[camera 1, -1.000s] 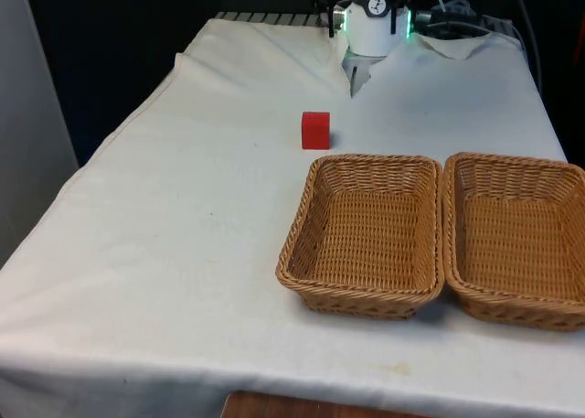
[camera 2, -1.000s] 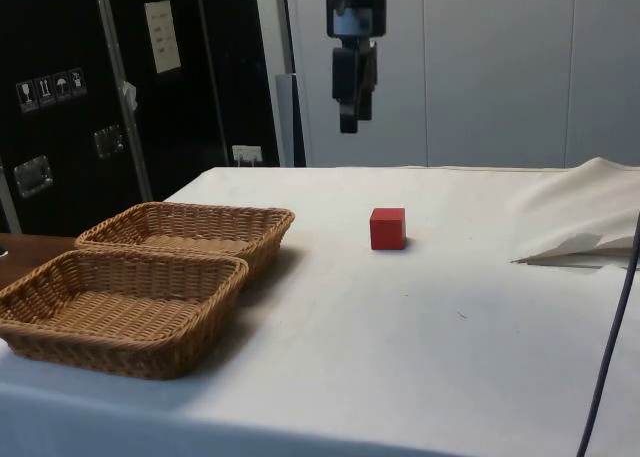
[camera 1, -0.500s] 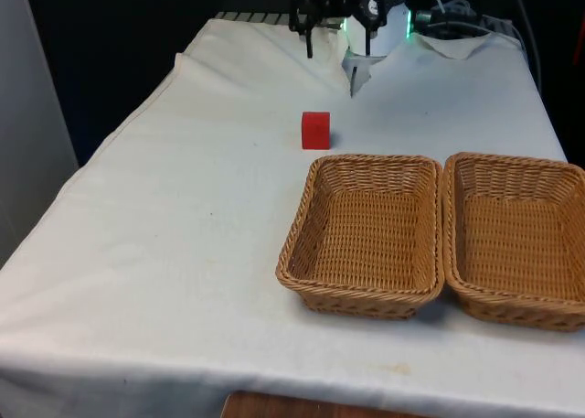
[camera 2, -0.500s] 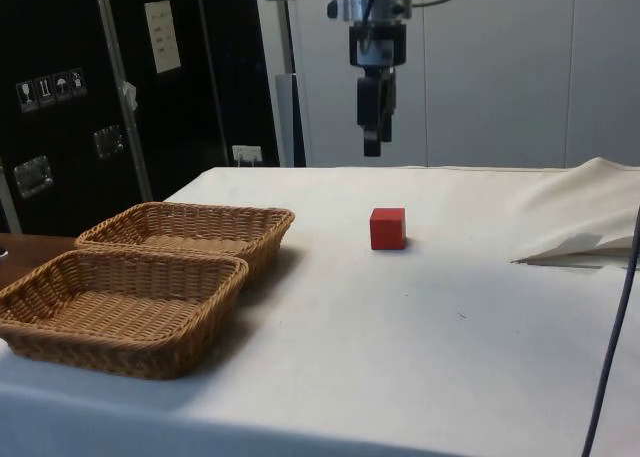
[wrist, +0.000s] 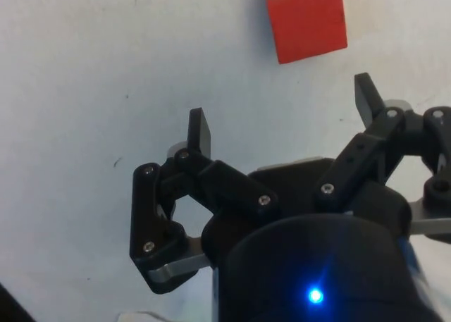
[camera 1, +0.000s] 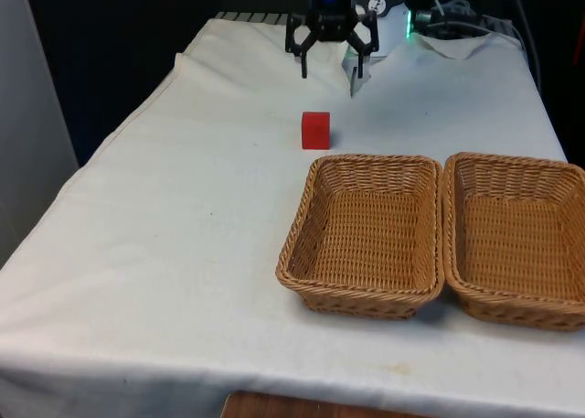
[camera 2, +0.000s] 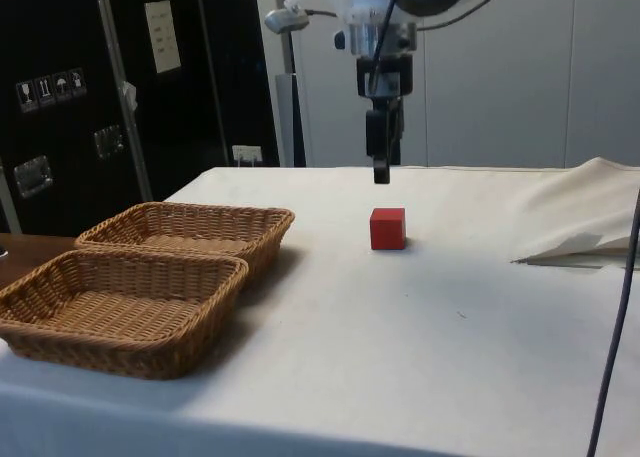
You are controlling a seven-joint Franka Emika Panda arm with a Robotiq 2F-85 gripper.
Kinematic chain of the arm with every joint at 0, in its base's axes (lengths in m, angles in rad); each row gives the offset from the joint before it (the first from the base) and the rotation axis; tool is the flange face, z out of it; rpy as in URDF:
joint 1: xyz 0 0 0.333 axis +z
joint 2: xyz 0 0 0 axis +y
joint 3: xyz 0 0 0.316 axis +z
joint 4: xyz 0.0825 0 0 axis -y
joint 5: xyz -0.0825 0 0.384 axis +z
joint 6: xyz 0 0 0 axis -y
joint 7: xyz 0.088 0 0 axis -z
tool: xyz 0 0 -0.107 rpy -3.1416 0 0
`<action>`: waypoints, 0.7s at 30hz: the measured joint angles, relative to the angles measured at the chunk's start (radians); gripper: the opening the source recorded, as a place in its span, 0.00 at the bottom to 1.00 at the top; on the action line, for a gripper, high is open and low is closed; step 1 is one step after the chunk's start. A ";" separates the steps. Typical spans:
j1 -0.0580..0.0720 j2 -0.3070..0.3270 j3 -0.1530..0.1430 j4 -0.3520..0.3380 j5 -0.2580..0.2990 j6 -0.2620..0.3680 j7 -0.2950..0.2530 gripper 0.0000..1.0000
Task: Pick up the red cube and place it into the right basket.
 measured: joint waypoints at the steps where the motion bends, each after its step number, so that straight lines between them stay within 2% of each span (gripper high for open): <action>1: 0.000 0.008 0.000 -0.001 0.000 0.008 0.000 1.00; 15: 0.000 0.067 0.002 -0.008 0.005 0.080 0.003 1.00; 21: 0.001 0.112 0.006 -0.004 0.017 0.114 0.001 1.00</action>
